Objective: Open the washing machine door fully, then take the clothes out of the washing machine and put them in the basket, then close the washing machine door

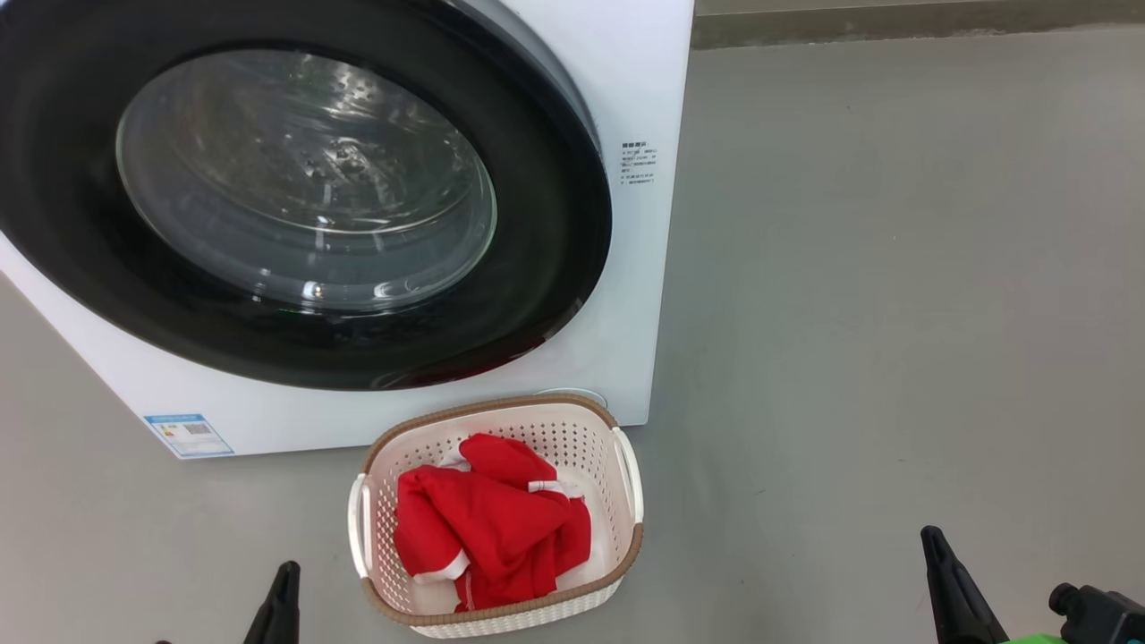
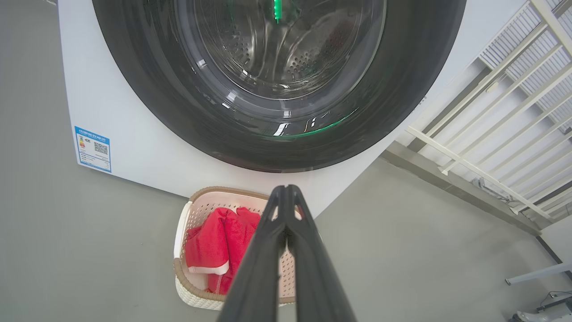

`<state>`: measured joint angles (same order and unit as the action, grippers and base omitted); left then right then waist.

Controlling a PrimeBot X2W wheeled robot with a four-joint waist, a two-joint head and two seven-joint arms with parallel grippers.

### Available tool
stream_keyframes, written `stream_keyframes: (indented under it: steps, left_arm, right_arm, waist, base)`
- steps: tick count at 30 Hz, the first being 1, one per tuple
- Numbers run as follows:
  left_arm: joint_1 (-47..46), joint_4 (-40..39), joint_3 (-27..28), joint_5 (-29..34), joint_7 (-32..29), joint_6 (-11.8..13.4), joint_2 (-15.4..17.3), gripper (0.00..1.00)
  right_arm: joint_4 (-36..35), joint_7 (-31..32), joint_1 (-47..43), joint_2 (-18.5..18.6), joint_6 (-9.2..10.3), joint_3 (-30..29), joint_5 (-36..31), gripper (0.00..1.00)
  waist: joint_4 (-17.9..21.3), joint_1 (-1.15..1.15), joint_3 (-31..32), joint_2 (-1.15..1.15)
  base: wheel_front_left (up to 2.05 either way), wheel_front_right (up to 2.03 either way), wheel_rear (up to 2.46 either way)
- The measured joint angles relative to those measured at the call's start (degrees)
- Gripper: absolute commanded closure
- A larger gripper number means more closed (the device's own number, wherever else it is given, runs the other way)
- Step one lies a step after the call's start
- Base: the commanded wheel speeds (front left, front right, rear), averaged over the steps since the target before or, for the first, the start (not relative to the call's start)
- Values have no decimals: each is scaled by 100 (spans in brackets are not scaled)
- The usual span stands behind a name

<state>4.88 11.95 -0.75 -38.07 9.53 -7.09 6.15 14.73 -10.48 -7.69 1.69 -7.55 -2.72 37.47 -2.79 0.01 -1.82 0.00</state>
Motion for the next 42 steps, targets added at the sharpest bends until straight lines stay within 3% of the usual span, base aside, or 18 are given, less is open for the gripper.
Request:
stream_keyframes:
  steps: [42]
  left_arm:
    - [-338, 143, 166, -2382, -648, 0, -137, 100]
  right_arm:
    - [23, 653, 476, 79, 0, -69, 2432, 100]
  waist:
    - [122, 0, 71, 0]
  base:
    - [0, 0, 0]
